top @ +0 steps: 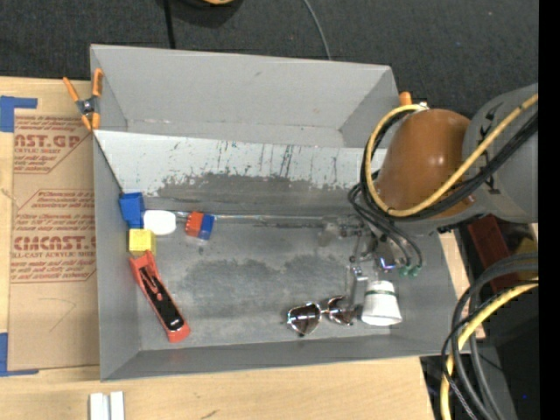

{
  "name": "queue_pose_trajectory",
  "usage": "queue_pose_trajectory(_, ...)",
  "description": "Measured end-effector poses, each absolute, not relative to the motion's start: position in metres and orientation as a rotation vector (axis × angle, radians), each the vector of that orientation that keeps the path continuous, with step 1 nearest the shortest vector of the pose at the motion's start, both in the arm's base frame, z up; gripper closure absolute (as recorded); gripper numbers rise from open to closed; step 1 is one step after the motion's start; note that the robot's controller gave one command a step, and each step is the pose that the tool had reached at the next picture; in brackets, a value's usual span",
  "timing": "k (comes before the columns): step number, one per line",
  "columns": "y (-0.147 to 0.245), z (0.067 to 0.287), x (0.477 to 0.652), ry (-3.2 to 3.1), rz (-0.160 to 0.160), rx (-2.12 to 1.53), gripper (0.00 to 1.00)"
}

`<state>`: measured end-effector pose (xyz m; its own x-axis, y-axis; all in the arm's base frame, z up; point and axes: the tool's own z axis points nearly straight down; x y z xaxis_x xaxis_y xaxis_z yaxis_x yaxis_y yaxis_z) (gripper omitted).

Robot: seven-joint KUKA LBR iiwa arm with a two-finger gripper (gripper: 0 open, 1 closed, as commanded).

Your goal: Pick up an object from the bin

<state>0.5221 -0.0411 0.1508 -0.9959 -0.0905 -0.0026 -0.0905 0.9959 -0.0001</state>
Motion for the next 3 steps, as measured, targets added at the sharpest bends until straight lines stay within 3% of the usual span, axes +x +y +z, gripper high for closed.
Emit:
queue_pose_trajectory(1,-0.051,0.141,0.493,3.119,0.0,-0.379,0.0)
queue_pose_trajectory(2,-0.049,0.14,0.489,3.121,0.002,-0.336,0.0)
queue_pose_trajectory(3,-0.054,0.105,0.484,3.101,-0.002,-0.453,0.0)
